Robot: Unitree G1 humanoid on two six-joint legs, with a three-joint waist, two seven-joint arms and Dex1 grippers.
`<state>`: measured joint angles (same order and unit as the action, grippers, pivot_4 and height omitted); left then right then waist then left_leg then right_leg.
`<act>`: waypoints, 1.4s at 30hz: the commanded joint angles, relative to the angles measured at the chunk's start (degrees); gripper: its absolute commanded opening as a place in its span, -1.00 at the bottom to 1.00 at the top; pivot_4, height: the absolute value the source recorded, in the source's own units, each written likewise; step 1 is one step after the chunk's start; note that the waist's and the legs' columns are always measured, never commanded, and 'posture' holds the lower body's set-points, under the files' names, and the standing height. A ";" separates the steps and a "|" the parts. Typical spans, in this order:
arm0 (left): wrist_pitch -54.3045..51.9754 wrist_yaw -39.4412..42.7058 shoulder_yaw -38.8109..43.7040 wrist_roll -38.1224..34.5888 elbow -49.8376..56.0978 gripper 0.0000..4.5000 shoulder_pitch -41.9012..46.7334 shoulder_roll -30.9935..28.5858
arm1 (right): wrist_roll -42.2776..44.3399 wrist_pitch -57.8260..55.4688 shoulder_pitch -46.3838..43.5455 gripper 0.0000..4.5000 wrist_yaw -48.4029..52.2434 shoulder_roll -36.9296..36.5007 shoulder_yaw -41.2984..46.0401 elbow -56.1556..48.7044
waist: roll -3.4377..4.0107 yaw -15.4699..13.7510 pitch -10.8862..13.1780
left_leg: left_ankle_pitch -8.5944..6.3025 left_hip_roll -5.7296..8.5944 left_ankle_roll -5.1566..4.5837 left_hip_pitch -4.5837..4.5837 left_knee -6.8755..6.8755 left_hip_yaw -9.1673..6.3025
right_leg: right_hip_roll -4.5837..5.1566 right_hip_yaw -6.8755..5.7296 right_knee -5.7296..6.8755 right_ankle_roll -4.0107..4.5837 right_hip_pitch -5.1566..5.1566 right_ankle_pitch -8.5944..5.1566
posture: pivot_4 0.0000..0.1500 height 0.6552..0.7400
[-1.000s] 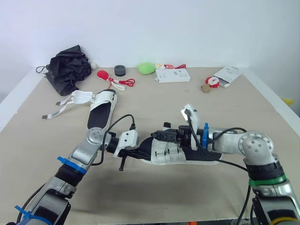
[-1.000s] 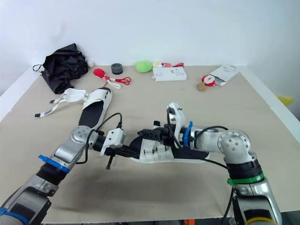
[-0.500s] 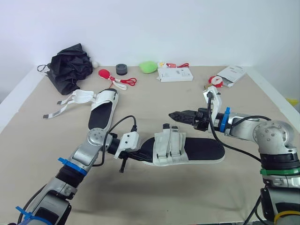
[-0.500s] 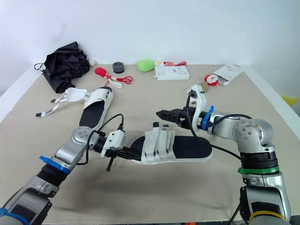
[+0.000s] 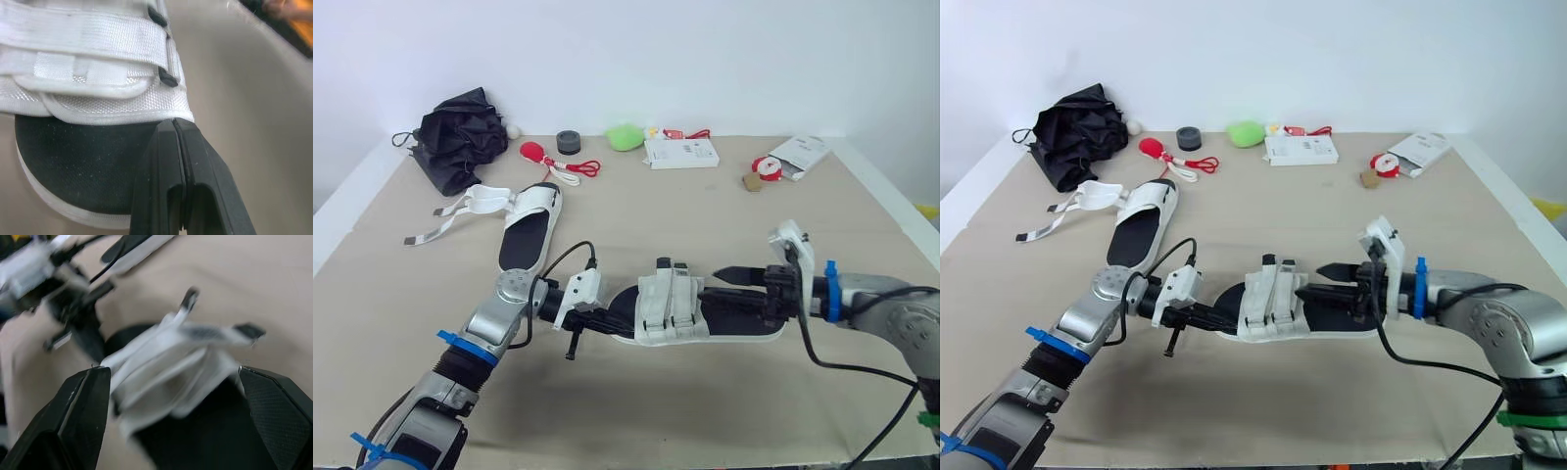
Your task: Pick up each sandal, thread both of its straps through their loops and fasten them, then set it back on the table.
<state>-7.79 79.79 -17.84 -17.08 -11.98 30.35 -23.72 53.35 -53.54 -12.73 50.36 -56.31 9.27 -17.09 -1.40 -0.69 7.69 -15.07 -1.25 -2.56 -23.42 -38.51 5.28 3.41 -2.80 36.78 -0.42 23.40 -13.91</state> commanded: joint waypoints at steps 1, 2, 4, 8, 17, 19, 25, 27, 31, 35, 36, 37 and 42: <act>-2.59 -0.21 5.05 -5.18 5.22 -1.00 2.26 -0.71 | -2.16 3.52 4.86 0.99 4.93 -3.38 5.47 -3.38 | -0.01 0.01 0.24 | 0.00 0.00 0.00 -0.02 0.00 -0.01 | -0.01 0.00 0.00 -0.02 0.02 -0.01 | 1.00 1.00; -3.57 -0.49 5.83 -6.03 6.07 -1.00 2.46 -0.94 | -2.53 3.96 6.41 0.99 5.67 -3.82 6.26 -3.91 | -0.01 0.00 0.33 | 0.00 0.00 0.00 -0.02 0.00 -0.01 | -0.02 0.00 0.00 -0.05 0.01 -0.02 | 1.00 1.00; -6.05 -1.44 7.69 -8.07 7.84 -1.00 2.88 -1.33 | -3.02 4.37 9.12 0.99 6.74 -4.36 7.58 -4.93 | 0.03 0.14 0.51 | 0.00 0.00 0.01 -0.01 0.01 -0.01 | -0.05 0.02 0.00 -0.10 0.02 -0.06 | 1.00 1.00; -11.12 -1.63 10.97 -11.93 11.85 -1.00 2.47 -4.14 | -4.18 4.49 12.00 0.99 5.98 -3.47 7.80 -6.56 | 0.04 0.21 0.88 | 0.01 -0.01 0.04 0.01 0.02 -0.02 | -0.08 0.03 0.02 -0.26 0.01 -0.15 | 1.00 1.00; -10.84 3.81 13.68 -13.39 15.13 -1.00 -6.55 -14.79 | -10.37 6.10 9.88 0.99 2.30 3.28 -3.02 -6.34 | 0.00 0.18 1.08 | 0.14 -0.01 0.30 0.06 0.03 -0.05 | -0.06 0.03 0.11 -0.43 0.01 -0.29 | 1.00 1.00; -9.99 3.63 14.22 -13.31 14.75 -1.00 -7.88 -15.33 | -11.03 6.23 8.21 0.99 2.11 4.74 -4.49 -5.56 | -0.08 0.06 1.13 | 0.17 -0.01 0.35 0.05 -0.02 -0.05 | -0.04 0.02 0.11 -0.47 0.00 -0.23 | 1.00 1.00; -9.84 1.07 16.65 -15.02 15.28 -1.00 -10.27 -14.56 | -11.94 5.93 4.08 0.99 2.56 7.58 -7.24 -4.16 | -0.12 0.08 1.16 | 0.19 -0.01 0.36 0.05 -0.04 -0.05 | -0.01 0.01 0.12 -0.02 0.01 0.05 | 1.00 1.00; -9.85 0.30 17.51 -15.64 15.52 -1.00 -10.90 -14.09 | -12.34 6.38 3.57 0.76 3.04 7.94 -7.72 -3.81 | -0.13 0.09 1.16 | 0.19 -0.01 0.36 0.05 -0.02 -0.05 | -0.02 0.00 0.12 0.01 0.02 0.04 | 1.00 1.00; -10.32 -1.99 19.86 -17.25 16.42 -1.00 -12.78 -13.02 | -12.83 6.93 3.25 -0.02 3.92 8.31 -8.31 -3.46 | -0.13 0.09 1.16 | 0.18 -0.01 0.36 0.03 -0.01 -0.05 | -0.02 0.00 0.12 0.02 0.04 0.03 | 1.00 1.00; -10.29 -2.90 20.69 -18.54 18.17 -1.00 -14.90 -12.24 | -12.41 6.79 3.78 -0.83 4.98 8.34 -8.02 -3.58 | -0.13 0.11 1.16 | 0.19 -0.01 0.38 0.06 -0.03 -0.05 | -0.01 -0.01 0.15 0.03 0.02 0.06 | 1.00 1.00; -10.27 -3.01 20.70 -18.93 18.67 -1.00 -15.26 -12.01 | -12.53 6.91 3.94 -0.97 5.12 8.38 -8.04 -3.43 | -0.13 0.11 1.16 | 0.19 -0.02 0.38 0.06 -0.03 -0.05 | 0.00 -0.01 0.15 0.03 0.01 0.08 | 1.00 1.00; -10.16 -3.19 20.64 -19.21 19.02 -1.00 -15.34 -11.70 | -12.76 7.13 4.04 -0.97 5.20 8.42 -8.13 -3.13 | -0.13 0.11 1.16 | 0.20 -0.02 0.39 0.08 -0.04 -0.04 | 0.00 -0.01 0.15 0.03 0.00 0.08 | 1.00 1.00; -9.76 -5.39 20.67 -19.53 19.33 -1.00 -13.24 -9.31 | -16.34 9.25 1.84 -0.97 -1.24 11.24 -5.57 2.01 | -0.15 0.09 1.16 | 0.29 -0.04 0.46 0.10 -0.05 -0.05 | -0.02 -0.03 0.17 0.06 -0.01 0.14 | 1.00 1.00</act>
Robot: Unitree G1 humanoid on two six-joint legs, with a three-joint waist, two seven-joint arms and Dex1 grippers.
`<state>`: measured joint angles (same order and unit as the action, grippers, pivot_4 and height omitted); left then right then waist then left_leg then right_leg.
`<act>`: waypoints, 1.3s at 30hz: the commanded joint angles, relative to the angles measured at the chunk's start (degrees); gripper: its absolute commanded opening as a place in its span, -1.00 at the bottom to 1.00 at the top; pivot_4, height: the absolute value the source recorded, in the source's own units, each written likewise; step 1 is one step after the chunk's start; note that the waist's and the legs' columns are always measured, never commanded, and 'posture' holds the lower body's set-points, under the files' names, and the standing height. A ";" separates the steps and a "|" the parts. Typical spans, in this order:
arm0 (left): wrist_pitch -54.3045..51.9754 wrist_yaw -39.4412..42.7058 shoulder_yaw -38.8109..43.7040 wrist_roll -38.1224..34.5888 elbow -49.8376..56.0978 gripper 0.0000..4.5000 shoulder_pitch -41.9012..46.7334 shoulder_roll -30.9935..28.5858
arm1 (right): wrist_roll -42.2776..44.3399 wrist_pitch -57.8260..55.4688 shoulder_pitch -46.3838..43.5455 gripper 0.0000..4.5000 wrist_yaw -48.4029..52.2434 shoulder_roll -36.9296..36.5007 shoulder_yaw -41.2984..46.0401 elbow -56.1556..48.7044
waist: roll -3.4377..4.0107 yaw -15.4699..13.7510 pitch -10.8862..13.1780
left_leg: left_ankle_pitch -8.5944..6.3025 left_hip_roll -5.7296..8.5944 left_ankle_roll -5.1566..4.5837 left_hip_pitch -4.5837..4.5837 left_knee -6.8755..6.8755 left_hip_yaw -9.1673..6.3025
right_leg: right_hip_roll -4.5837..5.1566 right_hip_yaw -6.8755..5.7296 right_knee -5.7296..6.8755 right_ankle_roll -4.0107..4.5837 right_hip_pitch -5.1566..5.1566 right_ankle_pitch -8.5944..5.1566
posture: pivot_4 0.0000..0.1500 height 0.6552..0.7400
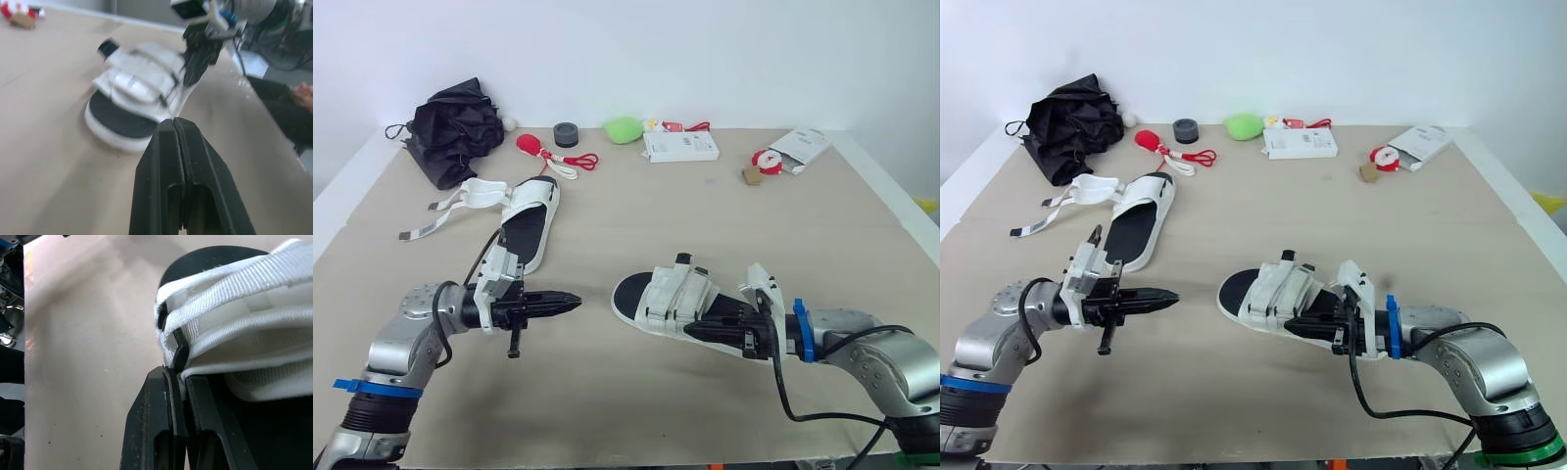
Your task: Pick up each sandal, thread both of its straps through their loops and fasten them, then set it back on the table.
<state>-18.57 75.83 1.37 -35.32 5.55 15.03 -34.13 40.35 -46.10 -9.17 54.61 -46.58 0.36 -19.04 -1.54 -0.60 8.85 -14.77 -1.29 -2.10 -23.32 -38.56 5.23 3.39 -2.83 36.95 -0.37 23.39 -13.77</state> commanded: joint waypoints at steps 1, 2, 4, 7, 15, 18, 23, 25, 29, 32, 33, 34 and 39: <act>1.14 -2.01 1.39 -1.08 1.51 -1.00 2.65 1.52 | -3.57 2.34 -2.62 -0.97 -7.03 2.24 4.85 5.36 | 0.00 -0.01 0.00 | 0.04 0.00 0.01 0.00 0.00 0.00 | 0.00 0.00 0.00 -0.01 0.00 0.02 | 1.00 1.00; 1.54 -2.53 1.28 -0.55 1.14 -1.00 3.09 1.93 | -3.66 2.75 -3.61 -0.97 -8.64 2.89 6.55 6.75 | 0.00 -0.01 0.01 | 0.12 0.00 0.00 -0.01 0.00 0.01 | 0.00 -0.01 0.00 -0.08 0.01 0.07 | 1.00 1.00; 2.41 -3.22 1.04 0.27 0.54 -1.00 3.50 2.78 | -4.01 3.75 -6.58 -0.97 -13.11 4.01 11.00 10.54 | 0.01 -0.01 0.01 | 0.22 0.01 -0.02 -0.01 0.00 0.04 | 0.00 0.02 0.00 -0.16 0.02 0.14 | 1.00 1.00; 4.25 -5.25 0.32 2.09 -0.94 -1.00 3.84 4.41 | -8.19 6.30 -13.35 -0.97 -24.70 4.71 17.81 19.56 | 0.18 -0.08 0.12 | 0.32 0.05 -0.10 -0.05 -0.02 0.14 | 0.03 0.09 0.00 -0.15 0.06 0.32 | 1.00 1.00; 3.79 -11.32 -1.61 3.81 -1.80 -1.00 5.94 9.39 | -16.17 6.85 -23.30 -0.82 -34.22 7.43 17.03 32.45 | 0.18 0.53 0.12 | 0.34 0.04 -0.08 -0.09 0.20 0.30 | -0.18 0.42 0.05 0.06 0.29 0.36 | 1.00 1.00; 3.37 -11.87 -2.29 3.34 -1.22 -1.00 6.42 10.60 | -18.25 8.88 -25.45 -0.23 -33.16 9.08 15.06 36.50 | 0.20 0.72 0.12 | 0.36 0.01 -0.06 -0.12 0.24 0.51 | -0.21 0.62 0.14 0.05 0.47 0.36 | 1.00 1.00; 2.88 -13.30 -1.94 2.82 -0.92 -1.00 6.86 11.33 | -18.55 8.90 -28.61 0.87 -33.55 7.65 17.39 42.04 | 0.21 0.72 0.12 | 0.35 0.02 -0.07 -0.13 0.16 0.65 | -0.19 0.73 0.15 -0.06 0.49 0.43 | 1.00 1.00; 2.93 -14.04 -1.97 3.01 -0.71 -1.00 6.79 11.37 | -18.29 10.24 -28.79 0.87 -32.25 5.97 18.65 43.00 | 0.21 0.38 0.12 | 0.35 0.04 -0.10 -0.14 0.13 0.67 | -0.17 0.74 0.15 -0.10 0.48 0.46 | 1.00 1.00; 1.77 -16.42 -1.26 1.94 0.08 -1.00 6.38 11.97 | -15.80 7.57 -27.38 0.87 -28.89 1.97 21.89 40.94 | 0.22 0.20 0.13 | 0.33 0.09 -0.17 -0.16 0.13 0.71 | -0.12 0.78 0.14 -0.13 0.49 0.47 | 1.00 1.00; 0.08 -18.11 -0.75 1.10 0.91 -1.00 6.03 11.99 | -12.28 3.25 -22.43 0.87 -23.91 -1.53 24.29 33.19 | 0.22 -0.04 0.13 | 0.32 0.09 -0.18 -0.24 0.14 0.63 | -0.09 0.71 0.12 -0.14 0.51 0.45 | 1.00 1.00; -0.45 -18.77 -0.39 0.90 1.02 -1.00 6.03 11.94 | -10.59 1.67 -19.96 0.87 -21.87 -2.35 24.83 29.66 | 0.22 0.03 0.12 | 0.30 0.09 -0.19 -0.24 0.14 0.60 | -0.09 0.68 0.11 -0.14 0.51 0.43 | 1.00 1.00; -0.80 -19.40 -0.04 0.87 1.06 -1.00 6.10 11.91 | -9.22 0.44 -17.90 0.87 -20.37 -2.83 25.34 26.67 | 0.22 0.04 0.12 | 0.29 0.08 -0.18 -0.25 0.15 0.60 | -0.11 0.69 0.10 -0.13 0.52 0.43 | 1.00 1.00; -2.74 -27.51 3.02 3.13 -2.55 -1.00 8.60 12.19 | 0.17 -5.29 -7.34 0.87 -12.71 -4.38 30.18 11.11 | 0.22 0.35 0.13 | 0.31 -0.01 -0.14 -0.13 0.14 0.61 | -0.18 0.72 0.12 -0.17 0.47 0.43 | 1.00 1.00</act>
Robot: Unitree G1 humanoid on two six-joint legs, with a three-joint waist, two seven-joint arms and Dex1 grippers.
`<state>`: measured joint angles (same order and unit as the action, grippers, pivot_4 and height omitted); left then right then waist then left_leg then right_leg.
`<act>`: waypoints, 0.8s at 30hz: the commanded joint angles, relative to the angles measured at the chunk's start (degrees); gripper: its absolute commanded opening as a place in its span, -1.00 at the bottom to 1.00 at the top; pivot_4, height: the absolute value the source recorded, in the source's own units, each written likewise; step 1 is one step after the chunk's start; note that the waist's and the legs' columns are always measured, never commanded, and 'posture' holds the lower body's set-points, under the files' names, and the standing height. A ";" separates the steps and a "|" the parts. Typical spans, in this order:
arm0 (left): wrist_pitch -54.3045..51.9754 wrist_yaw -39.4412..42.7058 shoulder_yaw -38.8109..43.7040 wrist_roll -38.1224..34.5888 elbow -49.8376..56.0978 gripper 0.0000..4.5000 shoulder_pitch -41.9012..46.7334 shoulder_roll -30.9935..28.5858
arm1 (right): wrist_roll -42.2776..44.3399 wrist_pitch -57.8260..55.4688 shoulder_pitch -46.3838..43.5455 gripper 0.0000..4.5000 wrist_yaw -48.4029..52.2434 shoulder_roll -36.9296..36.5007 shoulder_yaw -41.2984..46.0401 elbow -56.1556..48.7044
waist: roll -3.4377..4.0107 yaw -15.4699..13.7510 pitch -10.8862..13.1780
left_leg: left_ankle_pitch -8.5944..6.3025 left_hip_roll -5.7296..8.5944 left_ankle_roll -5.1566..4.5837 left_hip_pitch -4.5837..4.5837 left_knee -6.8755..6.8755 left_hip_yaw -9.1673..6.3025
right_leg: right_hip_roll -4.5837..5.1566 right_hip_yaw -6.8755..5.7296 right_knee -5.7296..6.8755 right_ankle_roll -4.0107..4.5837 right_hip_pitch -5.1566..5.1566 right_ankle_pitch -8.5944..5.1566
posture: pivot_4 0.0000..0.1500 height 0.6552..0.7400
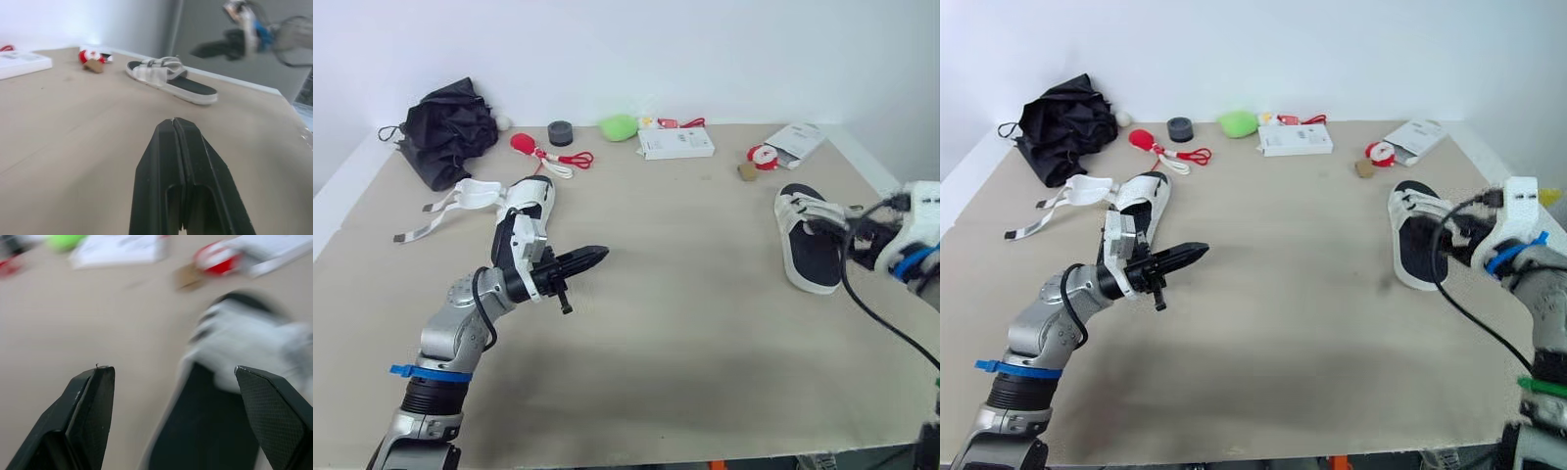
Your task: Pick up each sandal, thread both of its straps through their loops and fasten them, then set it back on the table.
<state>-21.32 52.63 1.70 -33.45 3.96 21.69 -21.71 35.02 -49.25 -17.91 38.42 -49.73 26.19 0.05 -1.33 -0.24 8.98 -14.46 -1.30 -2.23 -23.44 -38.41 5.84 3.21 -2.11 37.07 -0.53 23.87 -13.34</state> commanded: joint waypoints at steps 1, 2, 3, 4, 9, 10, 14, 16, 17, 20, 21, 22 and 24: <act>0.21 -5.94 3.14 2.02 -2.01 -1.00 2.43 -0.10 | 7.32 -2.60 2.17 0.87 4.09 -0.91 5.26 -9.97 | 0.01 -0.02 0.00 | 0.04 0.00 0.02 -0.01 0.00 -0.01 | 0.00 -0.01 0.00 -0.08 0.00 0.00 | 1.00 1.00; 1.04 -8.24 3.75 3.49 -3.75 -1.00 3.19 -0.02 | 9.88 -2.99 2.64 0.87 4.54 -0.01 5.86 -12.97 | 0.00 -0.03 0.00 | 0.07 0.00 0.02 0.02 -0.01 0.00 | -0.02 0.00 0.00 -0.29 -0.01 -0.09 | 1.00 1.00; 1.59 -9.81 4.13 4.46 -4.90 -1.00 3.74 0.06 | 11.67 -3.27 2.94 0.87 4.75 0.57 6.26 -15.00 | -0.01 -0.03 0.01 | 0.15 0.00 0.03 0.03 -0.02 -0.01 | -0.02 0.00 0.00 -0.34 -0.02 -0.06 | 1.00 1.00; 2.34 -12.18 5.07 5.30 -6.16 -1.00 4.30 0.44 | 14.37 -3.79 3.44 0.87 5.21 1.42 5.93 -18.52 | -0.01 -0.02 0.01 | 0.21 -0.01 0.03 0.05 -0.02 -0.01 | -0.03 0.00 0.00 -0.38 -0.04 -0.01 | 1.00 1.00; 1.22 -23.79 9.59 7.54 -11.87 -1.00 6.89 2.11 | 21.71 -4.42 4.06 0.87 3.25 6.88 -3.38 -32.25 | -0.28 -0.20 0.09 | 0.38 -0.17 0.10 0.05 -0.03 -0.07 | -0.11 -0.08 0.00 -0.38 -0.06 0.08 | 1.00 1.00; 0.81 -24.63 9.75 7.74 -12.19 -1.00 7.00 2.25 | 21.11 -4.14 4.18 0.87 2.74 7.37 -4.93 -32.81 | -0.33 -0.21 0.09 | 0.38 -0.17 0.10 0.05 -0.04 -0.08 | -0.09 -0.09 -0.01 -0.36 -0.07 0.09 | 1.00 1.00; -0.65 -23.57 8.58 6.75 -7.72 -1.00 3.69 2.52 | 19.74 -2.75 5.22 0.87 1.75 9.03 -8.92 -32.72 | -0.35 -0.23 0.08 | 0.37 -0.12 0.09 -0.11 -0.04 -0.06 | -0.04 -0.08 -0.01 0.05 0.04 0.32 | 1.00 1.00; -0.88 -23.41 7.90 6.93 -4.69 -1.00 0.98 2.49 | 19.33 -1.99 5.75 0.87 2.07 8.97 -9.49 -32.30 | -0.36 -0.25 0.08 | 0.31 -0.03 0.03 -0.14 -0.04 -0.05 | 0.06 -0.08 -0.04 0.07 0.05 0.33 | 1.00 1.00; -1.14 -24.11 8.07 7.06 -3.80 -1.00 -0.08 2.65 | 19.17 -1.68 5.84 0.87 2.08 8.94 -9.78 -32.03 | -0.36 -0.24 0.09 | 0.29 -0.01 0.01 -0.16 -0.04 -0.05 | 0.08 -0.09 -0.05 0.08 0.05 0.32 | 1.00 1.00; -2.45 -29.98 10.87 7.49 -4.86 -0.75 -0.92 4.03 | 18.97 -1.15 5.87 0.91 1.72 9.22 -10.61 -31.71 | -0.36 -0.32 0.09 | 0.28 0.00 0.02 -0.20 -0.04 -0.08 | 0.09 -0.11 -0.06 0.08 0.08 0.32 | 1.00 1.00; -2.97 -31.19 11.39 7.37 -5.43 -0.61 -0.70 4.28 | 19.08 -1.08 5.79 0.91 1.59 9.34 -10.76 -31.67 | -0.38 -0.33 0.10 | 0.30 -0.01 0.04 -0.20 -0.05 -0.11 | 0.09 -0.13 -0.05 0.08 0.08 0.32 | 1.00 1.00; -2.00 -32.03 11.05 8.76 -6.31 -0.41 -0.32 4.19 | 19.13 -0.93 5.91 0.91 1.51 9.38 -10.92 -31.85 | -0.40 -0.33 0.10 | 0.32 -0.01 0.05 -0.19 -0.05 -0.13 | 0.08 -0.16 -0.05 0.08 0.08 0.32 | 1.00 1.00; -1.66 -32.39 9.77 10.54 -7.98 0.04 1.10 3.91 | 19.09 -0.70 5.89 0.91 1.33 9.40 -11.40 -32.17 | -0.40 -0.34 0.11 | 0.39 -0.02 0.07 -0.17 -0.05 -0.14 | 0.05 -0.19 -0.03 0.09 0.07 0.34 | 1.00 1.00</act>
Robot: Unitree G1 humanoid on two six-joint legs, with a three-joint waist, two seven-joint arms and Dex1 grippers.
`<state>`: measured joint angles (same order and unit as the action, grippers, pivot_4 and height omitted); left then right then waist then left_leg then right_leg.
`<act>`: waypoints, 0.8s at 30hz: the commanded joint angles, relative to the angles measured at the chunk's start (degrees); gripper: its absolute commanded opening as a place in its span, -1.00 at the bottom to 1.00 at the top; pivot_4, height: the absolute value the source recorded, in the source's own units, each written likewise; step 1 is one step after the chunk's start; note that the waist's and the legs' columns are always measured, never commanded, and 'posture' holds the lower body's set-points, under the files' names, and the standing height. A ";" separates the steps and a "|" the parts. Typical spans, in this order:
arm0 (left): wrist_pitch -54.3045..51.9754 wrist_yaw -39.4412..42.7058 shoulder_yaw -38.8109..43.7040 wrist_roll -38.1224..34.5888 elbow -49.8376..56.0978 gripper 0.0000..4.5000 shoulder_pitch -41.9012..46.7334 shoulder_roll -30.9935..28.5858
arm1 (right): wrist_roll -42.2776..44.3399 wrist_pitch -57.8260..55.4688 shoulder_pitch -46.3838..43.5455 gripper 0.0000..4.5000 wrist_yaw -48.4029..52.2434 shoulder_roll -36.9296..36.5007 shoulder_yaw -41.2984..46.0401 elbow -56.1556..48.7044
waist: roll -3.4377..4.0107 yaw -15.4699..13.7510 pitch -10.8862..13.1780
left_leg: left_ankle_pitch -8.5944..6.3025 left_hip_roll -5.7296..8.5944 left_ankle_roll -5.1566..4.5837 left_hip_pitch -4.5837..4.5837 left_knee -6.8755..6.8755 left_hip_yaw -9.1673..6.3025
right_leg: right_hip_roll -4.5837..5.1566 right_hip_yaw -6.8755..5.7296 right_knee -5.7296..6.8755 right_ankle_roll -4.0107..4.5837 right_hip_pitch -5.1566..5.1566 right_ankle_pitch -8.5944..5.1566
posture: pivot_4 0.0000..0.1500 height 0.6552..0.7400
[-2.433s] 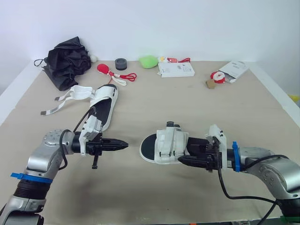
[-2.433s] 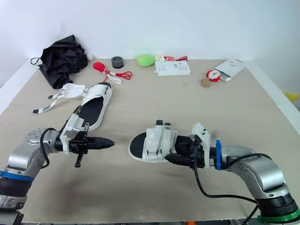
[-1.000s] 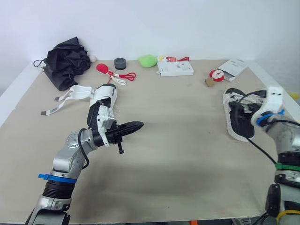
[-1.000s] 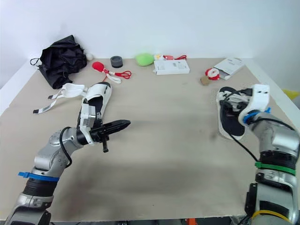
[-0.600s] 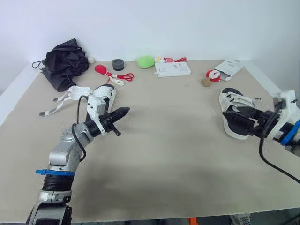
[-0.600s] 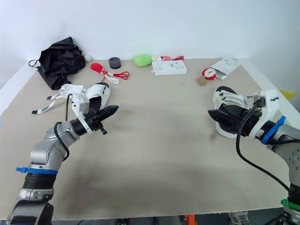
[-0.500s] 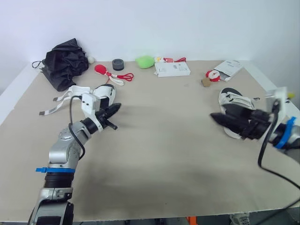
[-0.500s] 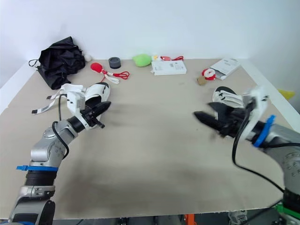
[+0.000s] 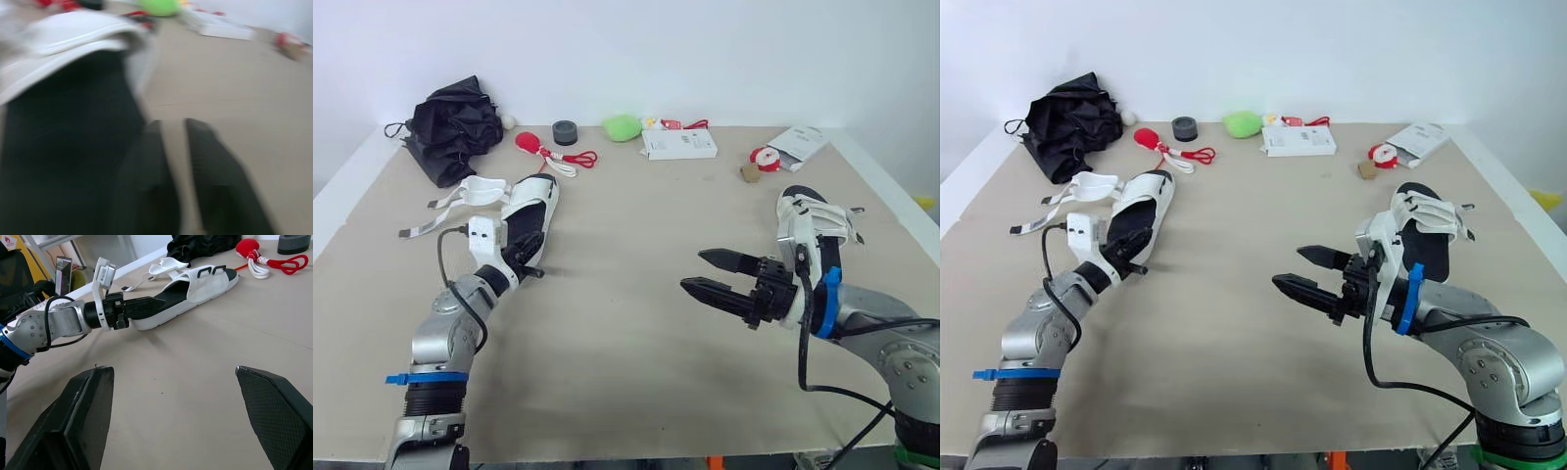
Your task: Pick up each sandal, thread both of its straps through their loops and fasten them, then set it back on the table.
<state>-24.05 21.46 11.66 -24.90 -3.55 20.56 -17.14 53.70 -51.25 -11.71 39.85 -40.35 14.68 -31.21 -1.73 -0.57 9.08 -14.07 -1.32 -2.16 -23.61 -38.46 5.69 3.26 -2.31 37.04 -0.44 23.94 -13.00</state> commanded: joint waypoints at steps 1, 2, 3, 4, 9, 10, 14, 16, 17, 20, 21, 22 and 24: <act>1.39 -1.57 -1.13 3.34 -1.66 0.25 3.42 -0.78 | 0.58 1.33 -0.44 0.91 -0.25 -0.03 0.03 -1.04 | -0.01 -0.03 0.00 | 0.03 0.00 0.00 0.00 0.00 -0.01 | -0.01 -0.02 0.00 -0.01 0.00 0.01 | 1.00 1.00; 1.03 -1.91 -2.02 4.39 -3.08 0.48 4.97 -0.80 | 0.93 1.29 -0.79 0.91 -0.48 -0.02 -0.01 -1.14 | -0.01 -0.10 0.00 | 0.07 0.00 -0.02 0.00 0.00 -0.02 | -0.02 -0.04 0.00 -0.04 -0.01 0.03 | 1.00 1.00; 0.65 -2.05 -2.90 5.43 -4.49 0.70 6.44 -0.80 | 1.29 1.27 -1.11 0.91 -0.69 0.01 -0.01 -1.30 | -0.02 -0.14 0.01 | 0.11 0.00 -0.04 -0.01 0.00 -0.02 | -0.01 -0.05 0.00 -0.08 -0.01 0.05 | 1.00 1.00; 0.32 -2.05 -3.64 6.23 -5.81 0.93 7.84 -0.70 | 1.51 1.30 -1.46 0.91 -0.91 0.05 -0.06 -1.49 | -0.02 -0.14 0.01 | 0.14 0.00 -0.07 -0.02 -0.02 -0.01 | -0.01 -0.06 -0.01 -0.12 -0.01 0.07 | 1.00 1.00; -0.84 -3.77 -5.49 9.28 -12.77 0.98 14.61 0.23 | 0.51 2.03 -4.40 0.91 -3.91 1.44 -1.88 -2.02 | -0.06 0.01 0.02 | 0.19 0.00 -0.13 -0.05 -0.06 0.04 | 0.00 -0.01 -0.03 -0.24 0.02 0.15 | 1.00 1.00; -1.47 -3.93 -6.03 9.87 -14.16 0.98 16.04 0.36 | -0.10 2.52 -5.44 0.91 -4.73 2.05 -2.57 -2.09 | -0.07 0.08 0.03 | 0.19 0.00 -0.13 -0.04 -0.06 0.05 | -0.01 0.01 -0.02 -0.22 0.03 0.16 | 1.00 1.00; -3.85 -6.64 -5.11 10.34 -19.41 0.98 21.47 1.70 | -1.25 3.29 -8.42 0.91 -6.88 3.90 -4.56 -2.00 | -0.07 0.04 0.03 | 0.25 -0.01 -0.05 -0.24 -0.05 0.00 | -0.05 -0.01 0.00 -0.16 0.23 0.19 | 1.00 1.00; -5.34 -8.38 -3.86 9.76 -20.85 0.98 24.00 2.25 | -1.32 3.39 -8.84 0.91 -6.79 4.12 -5.40 -1.93 | -0.08 0.01 0.03 | 0.25 0.00 -0.05 -0.32 -0.05 -0.01 | -0.04 -0.02 0.00 -0.03 0.27 0.27 | 1.00 1.00; -6.17 -9.98 -2.69 9.36 -21.16 0.98 25.18 2.50 | -1.51 3.47 -8.90 0.91 -6.66 4.09 -5.91 -1.91 | -0.10 0.00 0.03 | 0.25 0.01 -0.05 -0.36 -0.05 -0.01 | -0.03 -0.03 0.00 -0.03 0.29 0.27 | 1.00 1.00; -9.52 -15.28 1.40 7.58 -19.63 0.98 27.42 3.47 | -1.60 3.53 -8.73 0.91 -6.18 4.08 -6.56 -1.70 | -0.15 0.03 0.07 | 0.24 0.02 -0.06 -0.52 -0.07 -0.01 | -0.01 -0.03 -0.01 -0.05 0.41 0.28 | 1.00 1.00; -10.46 -16.55 2.07 7.32 -18.21 0.98 27.44 3.71 | -1.66 3.63 -8.59 0.91 -6.01 4.07 -6.64 -1.55 | -0.15 0.11 0.07 | 0.24 0.02 -0.07 -0.52 -0.07 -0.01 | -0.01 -0.03 -0.01 -0.05 0.42 0.28 | 1.00 1.00; -11.19 -17.39 2.24 7.40 -16.81 0.98 27.20 3.78 | -1.58 3.61 -8.40 0.91 -5.91 4.11 -6.73 -1.44 | -0.15 0.13 0.07 | 0.23 0.02 -0.08 -0.52 -0.06 -0.01 | 0.00 -0.02 -0.01 -0.05 0.43 0.28 | 1.00 1.00; -12.70 -20.02 3.40 7.27 -15.30 0.98 27.00 4.31 | -1.56 3.62 -8.11 0.91 -5.73 4.19 -6.95 -1.28 | -0.16 0.10 0.07 | 0.23 0.02 -0.07 -0.52 -0.05 -0.02 | 0.00 -0.03 -0.01 -0.05 0.43 0.28 | 1.00 1.00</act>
<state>-35.56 3.89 13.56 -17.02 -22.24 46.98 -13.22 51.81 -48.80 -19.83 33.64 -36.20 7.22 -31.49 -1.88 -0.47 9.15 -13.84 -1.30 -2.23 -24.14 -38.51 5.67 3.26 -2.35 37.04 -0.49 24.37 -12.72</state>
